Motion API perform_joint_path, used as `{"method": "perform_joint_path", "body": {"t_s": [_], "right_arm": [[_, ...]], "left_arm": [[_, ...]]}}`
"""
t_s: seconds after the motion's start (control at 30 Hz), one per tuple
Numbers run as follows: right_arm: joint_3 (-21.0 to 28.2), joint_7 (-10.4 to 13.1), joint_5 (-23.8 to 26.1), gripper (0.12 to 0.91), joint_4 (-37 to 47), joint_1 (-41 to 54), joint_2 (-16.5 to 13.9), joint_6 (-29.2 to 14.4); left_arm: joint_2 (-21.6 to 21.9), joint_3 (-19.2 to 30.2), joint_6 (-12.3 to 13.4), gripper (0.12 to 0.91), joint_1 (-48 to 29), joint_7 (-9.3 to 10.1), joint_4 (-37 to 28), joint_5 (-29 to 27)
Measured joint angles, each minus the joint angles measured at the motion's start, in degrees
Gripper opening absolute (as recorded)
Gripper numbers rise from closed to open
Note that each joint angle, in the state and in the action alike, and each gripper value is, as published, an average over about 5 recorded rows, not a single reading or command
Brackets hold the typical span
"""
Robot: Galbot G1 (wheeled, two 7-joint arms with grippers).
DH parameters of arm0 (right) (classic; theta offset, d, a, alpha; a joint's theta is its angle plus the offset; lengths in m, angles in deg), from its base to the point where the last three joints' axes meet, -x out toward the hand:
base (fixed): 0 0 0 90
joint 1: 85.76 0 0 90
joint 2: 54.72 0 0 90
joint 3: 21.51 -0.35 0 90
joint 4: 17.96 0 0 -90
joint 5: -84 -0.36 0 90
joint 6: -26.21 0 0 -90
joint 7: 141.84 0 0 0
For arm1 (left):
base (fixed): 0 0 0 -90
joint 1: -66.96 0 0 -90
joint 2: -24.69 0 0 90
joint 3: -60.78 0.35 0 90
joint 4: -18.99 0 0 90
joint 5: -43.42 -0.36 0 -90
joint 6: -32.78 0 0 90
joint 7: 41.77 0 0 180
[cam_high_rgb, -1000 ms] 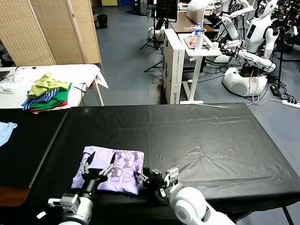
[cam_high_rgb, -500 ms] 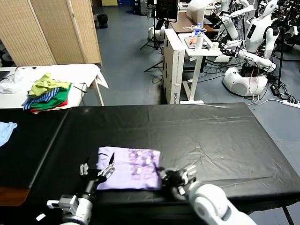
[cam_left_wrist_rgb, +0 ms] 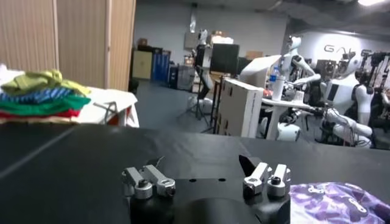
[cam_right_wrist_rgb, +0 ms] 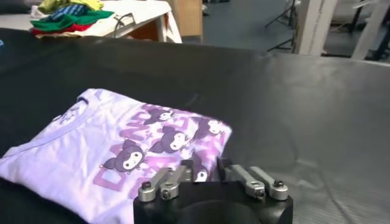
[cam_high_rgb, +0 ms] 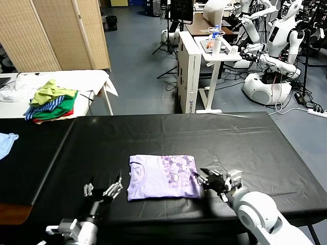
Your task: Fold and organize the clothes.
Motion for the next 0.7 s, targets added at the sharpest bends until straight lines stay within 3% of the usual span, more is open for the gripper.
{"method": "perform_joint_path", "body": {"t_s": [0.1,0.2,0.4,0.7], "right_arm": [[-1.4,0.0,0.1,0.746,-0.9,-1.3,-0.3,-0.5],[-2.9,-0.1,0.0,0.872,-1.9,-2.7,-0.6,-2.5],[-7.0,-0.3,-0.5,0.906,-4.6,-7.1,-1.4,-8.5],[-14.8,-1.4,3.1,0.907,-8.3,-18.6,-2.6,-18.5]], "left_arm": [[0.5,-0.5,1.7,0.907,0.9,0.44,-0.3,0.3],[0.7,-0.7,1.7,0.907,1.9,1.69,0.0,0.6],[1.2,-0.8,-0.7,0.907,4.3,2.91,2.0,-0.1],[1.7,-2.0,-0.7,0.907,7.7,2.82,4.6,-0.1]]}}
